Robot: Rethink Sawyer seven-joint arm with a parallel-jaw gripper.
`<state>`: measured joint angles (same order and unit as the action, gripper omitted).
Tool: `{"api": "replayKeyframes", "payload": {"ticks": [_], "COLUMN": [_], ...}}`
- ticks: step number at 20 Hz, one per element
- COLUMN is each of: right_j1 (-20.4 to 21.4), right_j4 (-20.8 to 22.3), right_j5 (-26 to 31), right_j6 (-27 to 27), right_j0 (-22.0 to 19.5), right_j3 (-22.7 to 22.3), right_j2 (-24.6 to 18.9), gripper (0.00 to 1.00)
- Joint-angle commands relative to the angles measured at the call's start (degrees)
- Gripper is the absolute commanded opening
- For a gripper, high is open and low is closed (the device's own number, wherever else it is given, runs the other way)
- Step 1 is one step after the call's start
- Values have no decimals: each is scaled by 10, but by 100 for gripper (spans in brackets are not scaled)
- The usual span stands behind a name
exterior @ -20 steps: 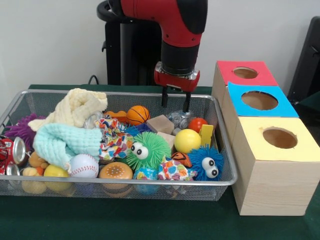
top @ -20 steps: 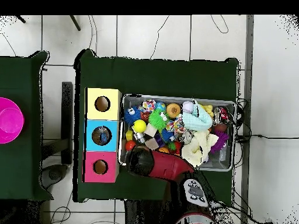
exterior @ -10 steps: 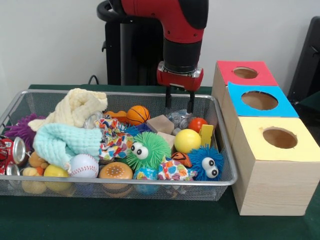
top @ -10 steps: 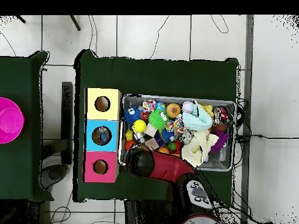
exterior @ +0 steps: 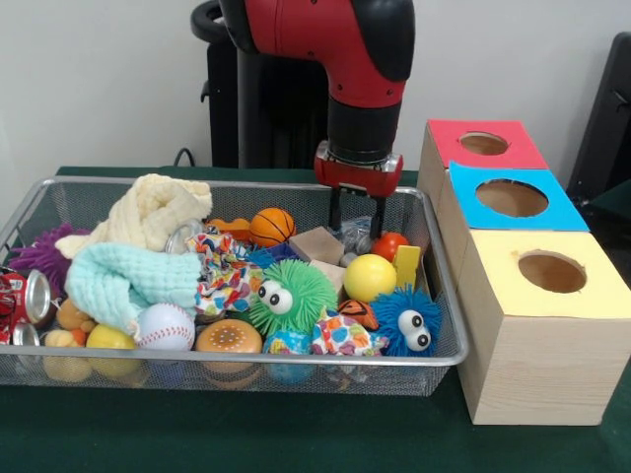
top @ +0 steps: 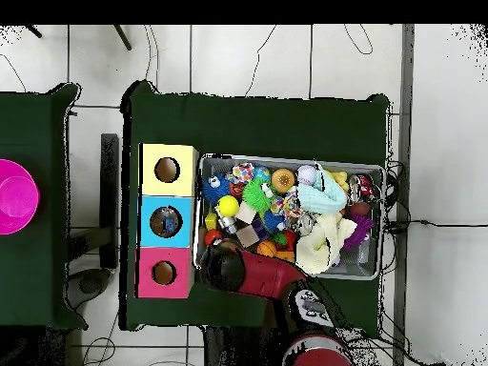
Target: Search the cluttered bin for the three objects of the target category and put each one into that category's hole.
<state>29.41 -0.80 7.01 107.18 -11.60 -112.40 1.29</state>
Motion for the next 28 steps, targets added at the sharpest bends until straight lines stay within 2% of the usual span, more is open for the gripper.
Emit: {"api": "replayKeyframes", "payload": {"ticks": [1,6,10,16,17,28], "right_j1": [-72,-95,-114,-113,-112,-100], "right_j4": [6,-1,-8,-8,-7,-8], "right_j5": [-15,21,52,55,51,73], "right_j6": [72,67,70,66,67,63], "right_j0": [16,25,58,53,51,37], "right_j3": [36,45,60,63,59,55], "right_j2": [-5,8,41,35,31,20], "gripper": [100,100,100,100,0,0]}}
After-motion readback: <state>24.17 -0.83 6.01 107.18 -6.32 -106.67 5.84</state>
